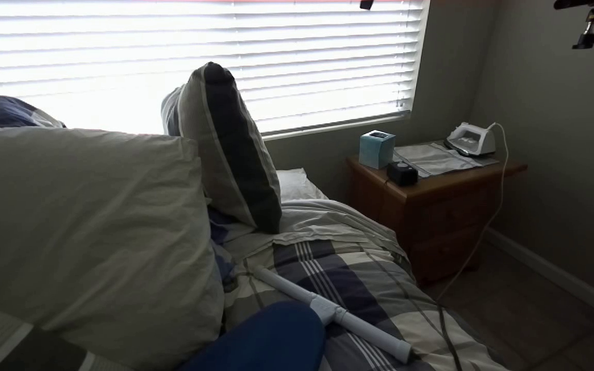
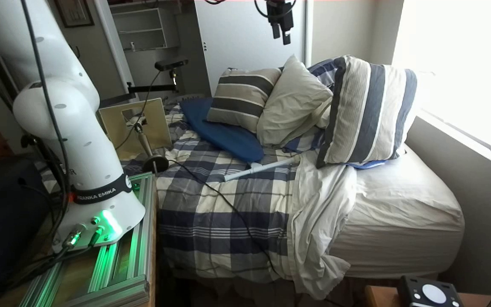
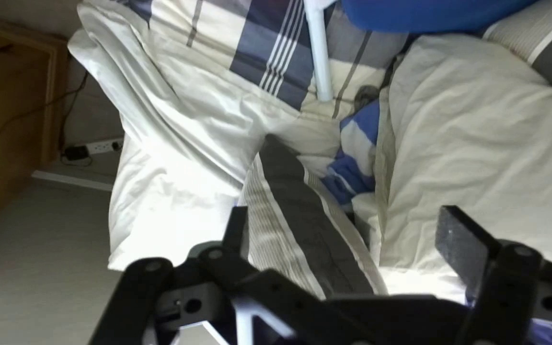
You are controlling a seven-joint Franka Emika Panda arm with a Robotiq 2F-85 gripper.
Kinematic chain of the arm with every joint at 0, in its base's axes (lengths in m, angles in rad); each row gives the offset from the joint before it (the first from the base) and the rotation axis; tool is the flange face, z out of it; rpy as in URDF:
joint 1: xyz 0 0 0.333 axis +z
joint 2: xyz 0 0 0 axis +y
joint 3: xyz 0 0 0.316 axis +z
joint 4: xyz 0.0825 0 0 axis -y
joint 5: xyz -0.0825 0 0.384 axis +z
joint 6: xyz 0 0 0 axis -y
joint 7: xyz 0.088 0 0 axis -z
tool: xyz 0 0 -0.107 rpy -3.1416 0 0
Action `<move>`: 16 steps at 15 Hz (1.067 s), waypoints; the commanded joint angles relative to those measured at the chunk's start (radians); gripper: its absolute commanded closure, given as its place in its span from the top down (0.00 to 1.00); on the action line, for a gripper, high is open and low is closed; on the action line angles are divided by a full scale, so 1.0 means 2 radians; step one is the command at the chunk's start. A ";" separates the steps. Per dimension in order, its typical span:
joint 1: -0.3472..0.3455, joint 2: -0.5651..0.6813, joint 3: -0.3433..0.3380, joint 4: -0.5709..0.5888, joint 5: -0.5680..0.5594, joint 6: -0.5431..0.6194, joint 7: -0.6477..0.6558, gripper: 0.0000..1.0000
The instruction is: Put one striped pillow on the nightstand.
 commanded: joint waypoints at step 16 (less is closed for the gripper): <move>0.028 0.191 -0.004 0.238 -0.070 0.027 0.060 1.00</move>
